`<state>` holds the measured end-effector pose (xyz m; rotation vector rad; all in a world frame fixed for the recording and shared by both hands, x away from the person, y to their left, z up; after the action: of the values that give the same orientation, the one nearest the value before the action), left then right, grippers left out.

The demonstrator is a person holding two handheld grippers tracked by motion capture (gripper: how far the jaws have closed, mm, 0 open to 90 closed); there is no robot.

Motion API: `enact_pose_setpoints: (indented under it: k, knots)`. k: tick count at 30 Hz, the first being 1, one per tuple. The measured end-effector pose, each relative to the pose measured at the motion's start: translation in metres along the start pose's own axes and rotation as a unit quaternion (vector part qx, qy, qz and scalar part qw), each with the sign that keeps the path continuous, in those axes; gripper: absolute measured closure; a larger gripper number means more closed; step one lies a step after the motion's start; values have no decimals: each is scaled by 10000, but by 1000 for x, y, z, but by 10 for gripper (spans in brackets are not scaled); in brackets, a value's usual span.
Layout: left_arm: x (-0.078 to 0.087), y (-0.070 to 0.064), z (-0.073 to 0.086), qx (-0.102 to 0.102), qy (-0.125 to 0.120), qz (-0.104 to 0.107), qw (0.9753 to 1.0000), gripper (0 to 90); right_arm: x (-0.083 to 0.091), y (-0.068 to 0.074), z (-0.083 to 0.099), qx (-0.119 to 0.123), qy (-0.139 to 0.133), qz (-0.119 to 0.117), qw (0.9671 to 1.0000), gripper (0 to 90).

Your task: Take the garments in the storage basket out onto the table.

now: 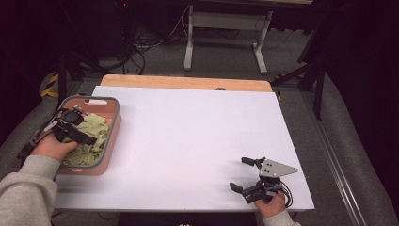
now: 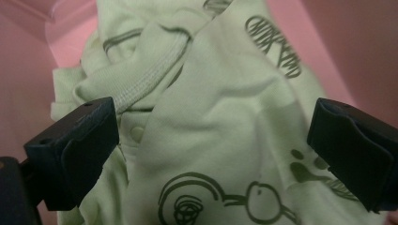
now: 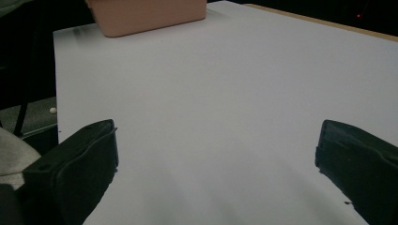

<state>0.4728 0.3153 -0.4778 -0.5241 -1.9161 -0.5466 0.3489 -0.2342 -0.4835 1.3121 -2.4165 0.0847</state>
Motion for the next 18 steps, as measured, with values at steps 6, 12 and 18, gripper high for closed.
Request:
enact_pose_setpoints:
  k: [6,12,18]
  knots:
    - [-7,3,3,101,124,43,9999,44,0,0,0,3,3,4,10000,5]
    - [-16,4,6,171,342,38,9993,63,0,0,0,7,9,18,10000,5]
    - [-22,4,9,236,466,82,9986,70,0,0,0,12,12,14,10000,5]
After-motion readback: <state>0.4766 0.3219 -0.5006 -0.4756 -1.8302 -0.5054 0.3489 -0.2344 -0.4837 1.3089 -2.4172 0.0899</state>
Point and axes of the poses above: each handheld gripper's, and its own axes: x roughly backward along the jaws, z roughly out of its underside, y roughly to its left, the point moved 6 cm from there along -x, roughly forward along the jaws, and after that the axes turned 10 degrees about -x, right-handed, at the moved point
